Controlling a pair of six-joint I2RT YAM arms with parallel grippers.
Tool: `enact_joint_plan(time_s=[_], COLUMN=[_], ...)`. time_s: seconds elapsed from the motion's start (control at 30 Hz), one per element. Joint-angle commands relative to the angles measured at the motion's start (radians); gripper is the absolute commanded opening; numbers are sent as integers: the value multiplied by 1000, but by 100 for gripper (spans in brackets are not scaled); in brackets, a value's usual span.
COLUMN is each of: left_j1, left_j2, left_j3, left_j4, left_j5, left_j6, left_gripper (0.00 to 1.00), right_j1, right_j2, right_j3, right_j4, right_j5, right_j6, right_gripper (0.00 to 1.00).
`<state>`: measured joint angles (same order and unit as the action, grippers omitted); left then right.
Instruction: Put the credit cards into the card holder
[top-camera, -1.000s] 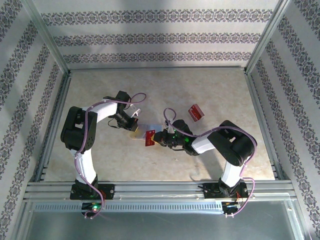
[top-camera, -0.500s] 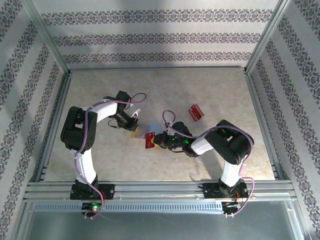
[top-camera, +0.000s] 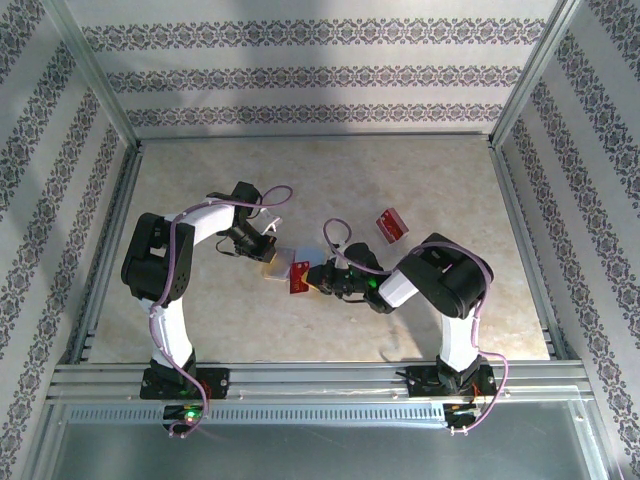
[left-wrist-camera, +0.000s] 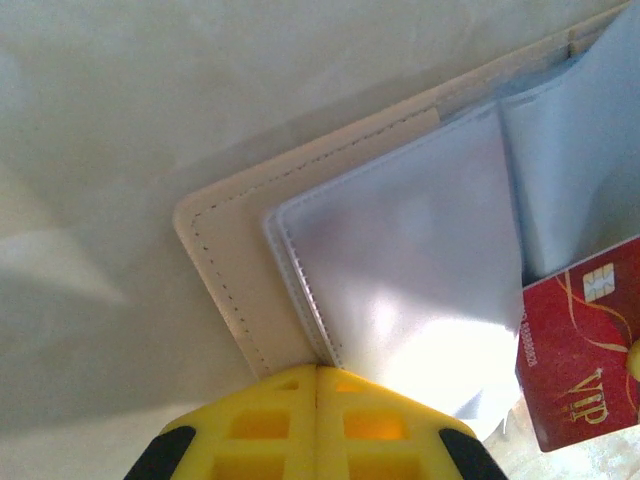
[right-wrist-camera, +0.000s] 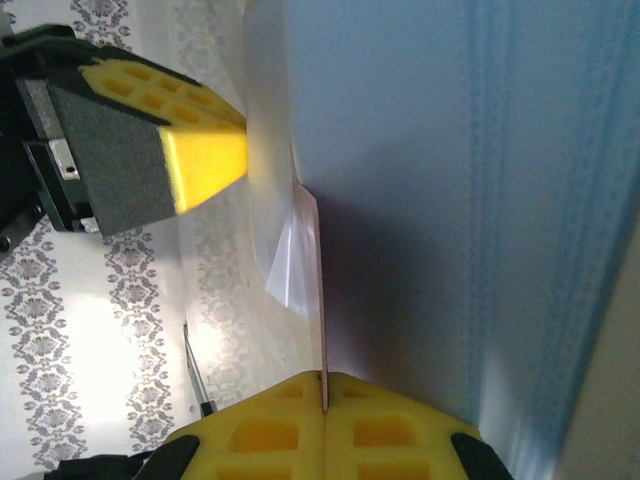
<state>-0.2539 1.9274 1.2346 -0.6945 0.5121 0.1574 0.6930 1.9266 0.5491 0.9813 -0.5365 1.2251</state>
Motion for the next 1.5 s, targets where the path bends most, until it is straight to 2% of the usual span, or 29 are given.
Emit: enact_joint_plan(time_s=[0.0, 0.47, 0.77, 1.47], left_j1=[-3, -3, -3, -4], left_j2=[24, 25, 27, 30], left_j3=[9, 8, 12, 14], left_j4=[-30, -28, -30, -33], left_j5=[-29, -26, -23, -16], left_j6=[26, 25, 24, 21], left_gripper=[0, 0, 0, 0], right_j1=[-21, -25, -27, -31], right_j2=[34, -4, -59, 61], right_j3=[14, 63, 113, 162], right_j4=[-1, -81, -229, -153], right_j5=[18, 66, 106, 95], right_j6=[0, -29, -88, -68], right_gripper=[0, 0, 0, 0])
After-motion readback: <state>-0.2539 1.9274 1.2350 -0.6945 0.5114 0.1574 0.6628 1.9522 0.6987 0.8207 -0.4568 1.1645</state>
